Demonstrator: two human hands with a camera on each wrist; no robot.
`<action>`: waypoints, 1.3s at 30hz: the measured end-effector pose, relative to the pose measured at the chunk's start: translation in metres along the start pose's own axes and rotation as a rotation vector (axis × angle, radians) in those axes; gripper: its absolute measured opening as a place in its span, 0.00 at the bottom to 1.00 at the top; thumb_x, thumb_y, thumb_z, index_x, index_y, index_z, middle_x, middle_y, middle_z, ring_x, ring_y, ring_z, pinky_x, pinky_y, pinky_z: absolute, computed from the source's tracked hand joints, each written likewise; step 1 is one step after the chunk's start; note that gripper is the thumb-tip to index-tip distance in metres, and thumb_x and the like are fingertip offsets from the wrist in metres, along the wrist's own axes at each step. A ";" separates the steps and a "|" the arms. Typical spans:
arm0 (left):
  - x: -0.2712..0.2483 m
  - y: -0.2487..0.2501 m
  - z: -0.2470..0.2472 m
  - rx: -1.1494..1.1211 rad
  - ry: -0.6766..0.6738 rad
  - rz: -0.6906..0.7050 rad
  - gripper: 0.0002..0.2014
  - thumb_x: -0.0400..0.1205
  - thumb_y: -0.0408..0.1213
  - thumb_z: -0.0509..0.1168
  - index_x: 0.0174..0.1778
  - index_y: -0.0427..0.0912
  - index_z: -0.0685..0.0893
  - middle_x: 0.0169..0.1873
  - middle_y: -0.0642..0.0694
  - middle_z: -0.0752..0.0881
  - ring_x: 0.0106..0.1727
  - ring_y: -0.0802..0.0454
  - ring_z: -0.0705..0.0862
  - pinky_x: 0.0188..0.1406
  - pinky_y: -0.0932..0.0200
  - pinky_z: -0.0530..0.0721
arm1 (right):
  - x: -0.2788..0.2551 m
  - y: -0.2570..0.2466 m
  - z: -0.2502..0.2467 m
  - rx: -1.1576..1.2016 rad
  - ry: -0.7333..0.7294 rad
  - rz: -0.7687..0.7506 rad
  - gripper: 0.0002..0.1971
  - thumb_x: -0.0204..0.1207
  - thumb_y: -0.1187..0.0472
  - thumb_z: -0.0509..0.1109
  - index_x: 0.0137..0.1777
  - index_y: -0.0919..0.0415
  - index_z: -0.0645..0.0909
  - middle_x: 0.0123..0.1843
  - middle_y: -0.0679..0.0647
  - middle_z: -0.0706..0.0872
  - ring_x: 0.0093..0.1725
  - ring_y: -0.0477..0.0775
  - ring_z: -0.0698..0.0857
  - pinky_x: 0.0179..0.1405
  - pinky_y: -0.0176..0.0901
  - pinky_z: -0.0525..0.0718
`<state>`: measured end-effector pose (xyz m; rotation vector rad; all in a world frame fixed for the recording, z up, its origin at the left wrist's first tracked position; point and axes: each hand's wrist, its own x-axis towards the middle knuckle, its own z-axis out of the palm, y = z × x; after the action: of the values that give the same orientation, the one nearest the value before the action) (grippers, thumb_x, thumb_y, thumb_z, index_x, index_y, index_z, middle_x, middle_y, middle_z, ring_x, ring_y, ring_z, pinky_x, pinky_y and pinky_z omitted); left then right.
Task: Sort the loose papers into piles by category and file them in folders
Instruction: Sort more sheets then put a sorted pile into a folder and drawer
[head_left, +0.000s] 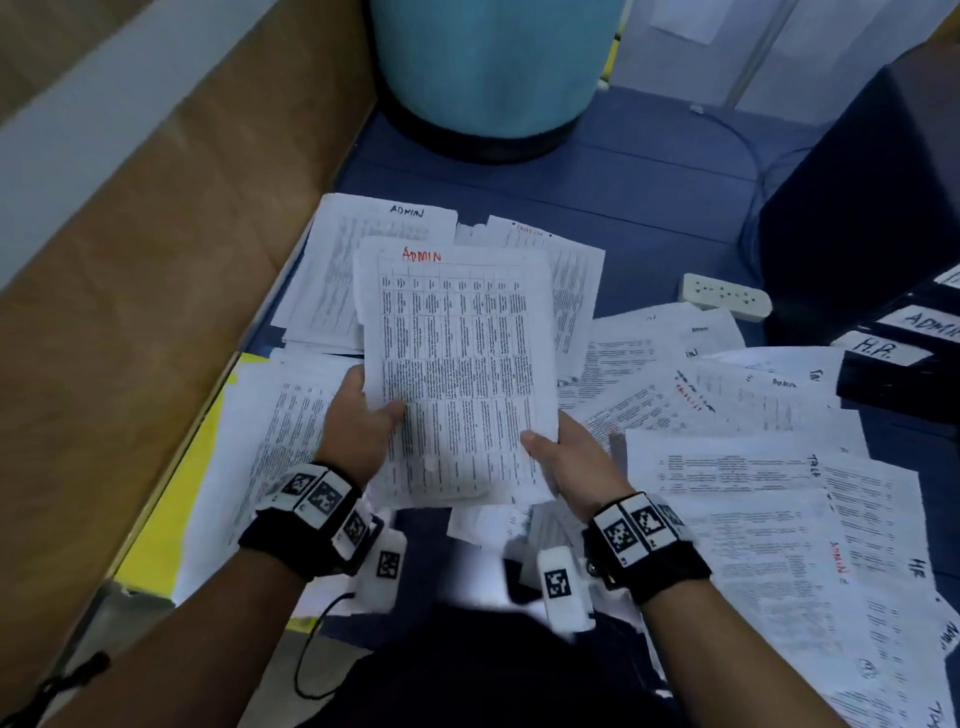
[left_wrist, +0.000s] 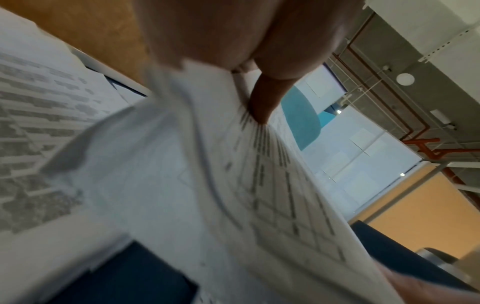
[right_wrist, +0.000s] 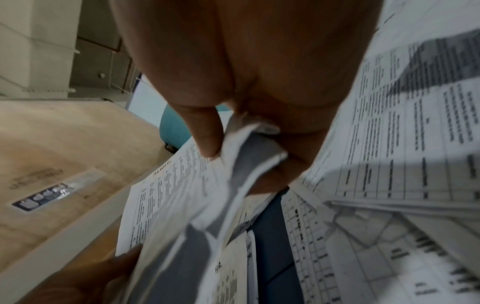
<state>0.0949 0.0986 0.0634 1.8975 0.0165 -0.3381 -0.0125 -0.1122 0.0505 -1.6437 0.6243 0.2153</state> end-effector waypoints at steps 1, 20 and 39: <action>0.007 -0.003 -0.008 -0.022 0.004 -0.012 0.16 0.79 0.25 0.67 0.59 0.44 0.74 0.51 0.43 0.86 0.53 0.43 0.85 0.55 0.47 0.84 | 0.006 -0.002 0.007 -0.025 -0.038 0.016 0.16 0.84 0.60 0.64 0.70 0.50 0.78 0.53 0.48 0.89 0.48 0.47 0.85 0.66 0.35 0.76; 0.058 -0.072 -0.092 -0.322 0.149 -0.336 0.15 0.86 0.28 0.59 0.65 0.48 0.71 0.54 0.43 0.84 0.42 0.45 0.87 0.36 0.53 0.85 | 0.216 -0.076 0.140 -0.190 0.129 0.124 0.14 0.82 0.56 0.68 0.62 0.60 0.69 0.35 0.54 0.81 0.25 0.52 0.80 0.21 0.40 0.82; 0.006 -0.018 0.070 -0.021 -0.522 -0.065 0.09 0.76 0.33 0.65 0.50 0.51 0.81 0.49 0.49 0.85 0.46 0.50 0.84 0.40 0.57 0.82 | -0.028 0.062 -0.102 -0.092 0.510 0.250 0.07 0.80 0.58 0.72 0.46 0.61 0.78 0.45 0.61 0.88 0.33 0.55 0.86 0.37 0.49 0.83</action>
<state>0.0818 0.0395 0.0244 1.7403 -0.2666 -0.8641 -0.0890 -0.2052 0.0287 -1.7165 1.2243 -0.0001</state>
